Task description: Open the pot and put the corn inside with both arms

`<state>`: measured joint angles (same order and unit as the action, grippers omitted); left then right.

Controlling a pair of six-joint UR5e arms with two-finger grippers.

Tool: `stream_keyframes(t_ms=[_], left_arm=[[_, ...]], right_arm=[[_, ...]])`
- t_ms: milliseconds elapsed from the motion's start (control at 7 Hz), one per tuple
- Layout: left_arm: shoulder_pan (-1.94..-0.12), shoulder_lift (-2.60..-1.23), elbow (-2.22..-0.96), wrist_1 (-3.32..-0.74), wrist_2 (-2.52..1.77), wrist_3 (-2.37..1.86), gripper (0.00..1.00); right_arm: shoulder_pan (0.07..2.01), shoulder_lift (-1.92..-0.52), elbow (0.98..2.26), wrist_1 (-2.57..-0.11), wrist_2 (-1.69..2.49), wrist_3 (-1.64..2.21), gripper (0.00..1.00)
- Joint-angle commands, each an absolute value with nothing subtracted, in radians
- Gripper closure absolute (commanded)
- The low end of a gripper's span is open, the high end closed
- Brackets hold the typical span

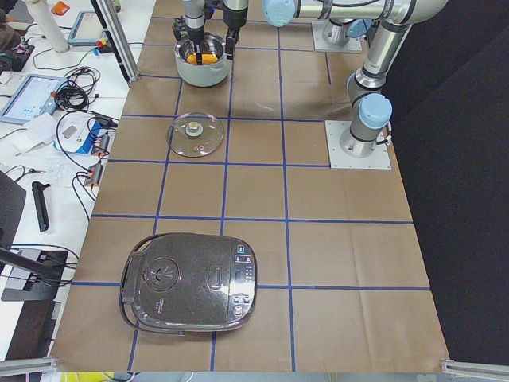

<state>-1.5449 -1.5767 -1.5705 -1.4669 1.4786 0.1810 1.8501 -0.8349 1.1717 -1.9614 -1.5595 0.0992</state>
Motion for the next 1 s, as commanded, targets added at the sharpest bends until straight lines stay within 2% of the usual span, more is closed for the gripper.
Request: stream_keyframes(t_ms=[0, 143, 286, 571, 857], left_arm=[[-1.545, -1.577, -1.569, -1.466, 1.479, 0.181, 0.00], [-1.543, -1.577, -1.568, -1.466, 1.482, 0.181, 0.00], [-1.545, -1.574, -1.572, -1.468, 1.485, 0.183, 0.00], [-1.543, -1.562, -1.577, -1.480, 1.494, 0.186, 0.00], [-1.522, -1.557, -1.583, -1.482, 1.546, 0.192, 0.00]], right_arm=[[1.847, -0.850, 1.169, -1.963, -1.560, 0.098, 0.04], [1.845, -0.894, 1.167, -1.962, -1.562, 0.098, 0.03], [1.835, -0.970, 1.172, -1.941, -1.562, 0.097, 0.08], [1.800, -1.159, 1.201, -1.751, -1.565, 0.074, 0.11], [1.657, -1.402, 1.335, -1.585, -1.548, -0.001, 0.11]])
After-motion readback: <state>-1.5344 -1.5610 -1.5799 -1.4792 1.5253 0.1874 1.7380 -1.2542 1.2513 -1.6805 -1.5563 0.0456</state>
